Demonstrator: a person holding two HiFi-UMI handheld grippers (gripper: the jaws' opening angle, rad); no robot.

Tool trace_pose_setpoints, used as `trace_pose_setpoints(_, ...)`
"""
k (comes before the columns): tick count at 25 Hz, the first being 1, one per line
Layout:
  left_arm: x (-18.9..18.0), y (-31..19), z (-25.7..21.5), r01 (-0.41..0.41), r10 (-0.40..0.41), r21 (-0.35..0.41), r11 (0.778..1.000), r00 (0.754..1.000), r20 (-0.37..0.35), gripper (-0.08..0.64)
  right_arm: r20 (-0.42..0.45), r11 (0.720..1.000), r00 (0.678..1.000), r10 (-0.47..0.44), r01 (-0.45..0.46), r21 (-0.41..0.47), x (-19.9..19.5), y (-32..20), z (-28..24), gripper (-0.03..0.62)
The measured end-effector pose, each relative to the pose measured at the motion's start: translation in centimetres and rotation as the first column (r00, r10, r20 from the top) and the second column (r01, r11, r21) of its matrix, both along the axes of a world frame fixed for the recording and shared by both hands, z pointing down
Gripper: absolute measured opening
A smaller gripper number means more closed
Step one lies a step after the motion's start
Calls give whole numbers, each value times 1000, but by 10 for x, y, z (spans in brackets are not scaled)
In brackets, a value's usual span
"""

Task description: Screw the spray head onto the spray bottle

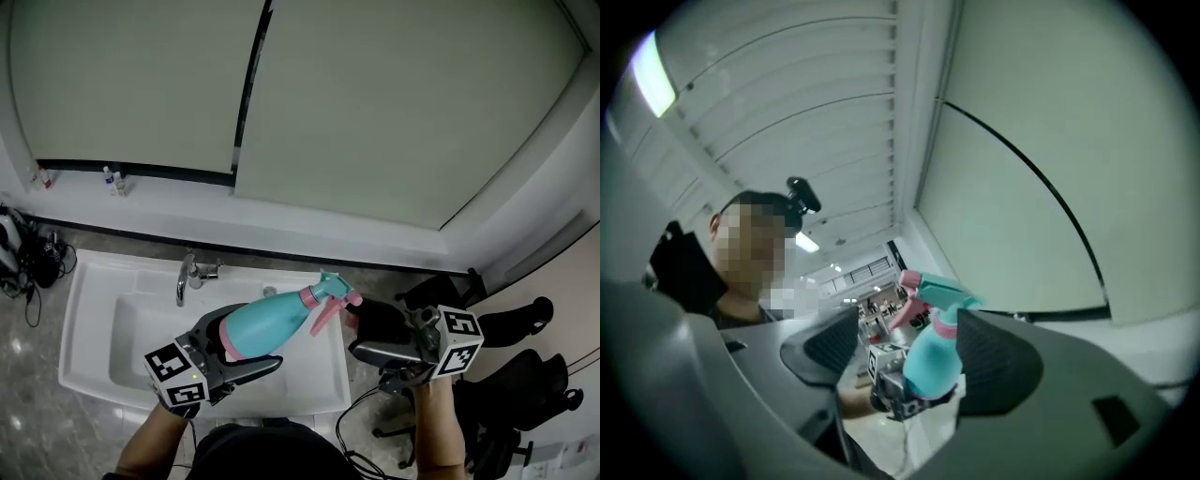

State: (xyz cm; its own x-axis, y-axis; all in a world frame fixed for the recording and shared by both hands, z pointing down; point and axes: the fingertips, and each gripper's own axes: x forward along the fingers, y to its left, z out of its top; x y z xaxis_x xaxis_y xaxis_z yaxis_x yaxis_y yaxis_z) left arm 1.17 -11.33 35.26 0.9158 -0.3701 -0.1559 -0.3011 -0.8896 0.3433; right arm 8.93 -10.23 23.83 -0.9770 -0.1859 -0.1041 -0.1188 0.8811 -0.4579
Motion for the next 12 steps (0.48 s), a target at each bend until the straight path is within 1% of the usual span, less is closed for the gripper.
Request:
trace_pose_setpoints(1, 1, 3, -3, -52, 51, -25, 998, 998, -30, 453, -40, 997, 999, -4, 7, 81, 6, 4, -1, 304)
trace_pose_setpoints(2, 2, 7, -6, -105, 103, -43, 994, 993, -57, 453, -85, 987, 996, 1, 13, 162, 11, 7, -2, 304)
trace_pose_setpoints(3, 3, 11, -10, -157, 153, -55, 986, 985, -78, 453, -131, 971, 991, 10, 21, 238, 15, 7, -3, 304)
trace_pose_setpoints(5, 8, 22, -17, -256, 248, -68, 964, 962, -111, 454, -211, 927, 977, 29, 53, 371, 17, 6, -6, 304)
trace_pose_setpoints(6, 11, 28, -21, -306, 295, -74, 949, 947, -125, 454, -237, 901, 971, 29, 78, 427, 15, 7, -10, 304)
trace_pose_setpoints(7, 15, 36, -25, -355, 342, -81, 931, 929, -138, 453, -253, 873, 967, 17, 109, 474, 12, 9, -14, 304)
trace_pose_setpoints(9, 25, 51, -32, -443, 427, -94, 891, 891, -151, 454, -266, 819, 963, -47, 190, 542, 3, 19, -23, 304)
trace_pose_setpoints(12, 36, 67, -38, -531, 513, -103, 841, 844, -158, 454, -279, 745, 942, -185, 319, 586, -13, 40, -31, 304)
